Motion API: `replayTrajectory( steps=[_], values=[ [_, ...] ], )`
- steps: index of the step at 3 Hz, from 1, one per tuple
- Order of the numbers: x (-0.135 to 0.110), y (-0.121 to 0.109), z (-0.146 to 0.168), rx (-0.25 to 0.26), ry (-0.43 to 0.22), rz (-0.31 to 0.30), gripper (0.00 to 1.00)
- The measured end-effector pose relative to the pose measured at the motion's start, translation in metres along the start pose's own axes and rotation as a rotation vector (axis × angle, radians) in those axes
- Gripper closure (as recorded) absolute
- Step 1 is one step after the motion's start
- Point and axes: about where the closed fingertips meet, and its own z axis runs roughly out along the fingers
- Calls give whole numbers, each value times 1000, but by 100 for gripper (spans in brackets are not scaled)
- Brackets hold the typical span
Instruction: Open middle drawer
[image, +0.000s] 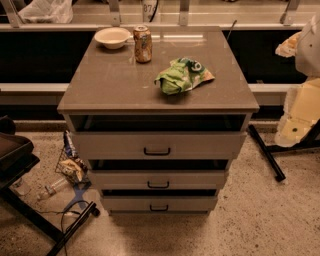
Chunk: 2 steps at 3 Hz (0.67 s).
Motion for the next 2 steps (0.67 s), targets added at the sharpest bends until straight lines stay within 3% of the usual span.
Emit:
replayTrajectory(
  steps=[1, 2],
  values=[
    [1, 0, 2, 2, -7, 4, 0],
    [10, 1, 19, 10, -61, 38, 0]
  ],
)
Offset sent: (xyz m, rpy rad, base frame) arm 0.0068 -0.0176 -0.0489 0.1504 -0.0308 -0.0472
